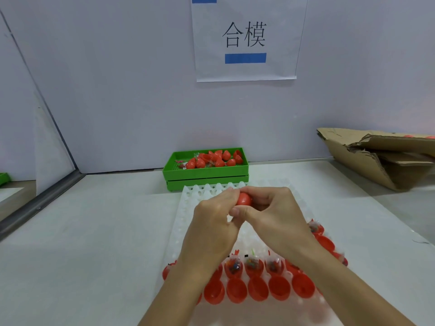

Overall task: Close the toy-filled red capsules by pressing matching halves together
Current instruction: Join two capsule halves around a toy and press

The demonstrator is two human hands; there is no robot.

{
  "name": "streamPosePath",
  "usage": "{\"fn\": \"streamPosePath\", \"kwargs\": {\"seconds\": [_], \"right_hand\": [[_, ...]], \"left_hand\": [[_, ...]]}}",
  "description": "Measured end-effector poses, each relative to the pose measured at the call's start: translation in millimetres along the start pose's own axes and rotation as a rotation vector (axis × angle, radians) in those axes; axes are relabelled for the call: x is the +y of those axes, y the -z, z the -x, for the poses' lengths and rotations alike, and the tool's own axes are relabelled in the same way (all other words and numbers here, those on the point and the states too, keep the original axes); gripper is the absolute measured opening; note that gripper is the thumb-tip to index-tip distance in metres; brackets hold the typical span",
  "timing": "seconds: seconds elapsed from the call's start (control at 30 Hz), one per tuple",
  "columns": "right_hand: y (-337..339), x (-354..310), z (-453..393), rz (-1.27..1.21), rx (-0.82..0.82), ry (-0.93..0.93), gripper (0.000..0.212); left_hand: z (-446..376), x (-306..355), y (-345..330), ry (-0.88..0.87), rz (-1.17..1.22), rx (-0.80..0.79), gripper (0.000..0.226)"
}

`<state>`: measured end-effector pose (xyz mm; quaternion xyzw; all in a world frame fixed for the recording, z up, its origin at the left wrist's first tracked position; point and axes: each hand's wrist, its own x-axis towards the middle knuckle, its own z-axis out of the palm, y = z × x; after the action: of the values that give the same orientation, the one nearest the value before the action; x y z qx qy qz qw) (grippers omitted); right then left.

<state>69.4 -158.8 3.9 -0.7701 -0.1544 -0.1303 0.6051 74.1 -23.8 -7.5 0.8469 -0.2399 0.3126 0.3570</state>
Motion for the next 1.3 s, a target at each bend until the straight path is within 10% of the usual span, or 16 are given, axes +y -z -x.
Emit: {"fn": "streamPosePath", "kwargs": {"seconds": [0.23,0.6,0.83,1.3], "right_hand": [[13,5,-4,-0.222,-0.009,-0.041,0.03],[6,15,-5,-0.211,-0.006,0.07,0.036],[11,13,-8,-0.497,-0.066,-0.077,0.015],[27,0,-10,-0.932,-0.318,-0.45,0.06]], "left_hand": [[-3,-3,7,0.49,0.838,-0.231,0.088],[-2,7,-5,0.472,0.666,-0.015,0.047],[-5,11,2,0.418,0.638,-0.061,0.062],[-3,12,5,0.273,0.434,-0.027,0.029]]}}
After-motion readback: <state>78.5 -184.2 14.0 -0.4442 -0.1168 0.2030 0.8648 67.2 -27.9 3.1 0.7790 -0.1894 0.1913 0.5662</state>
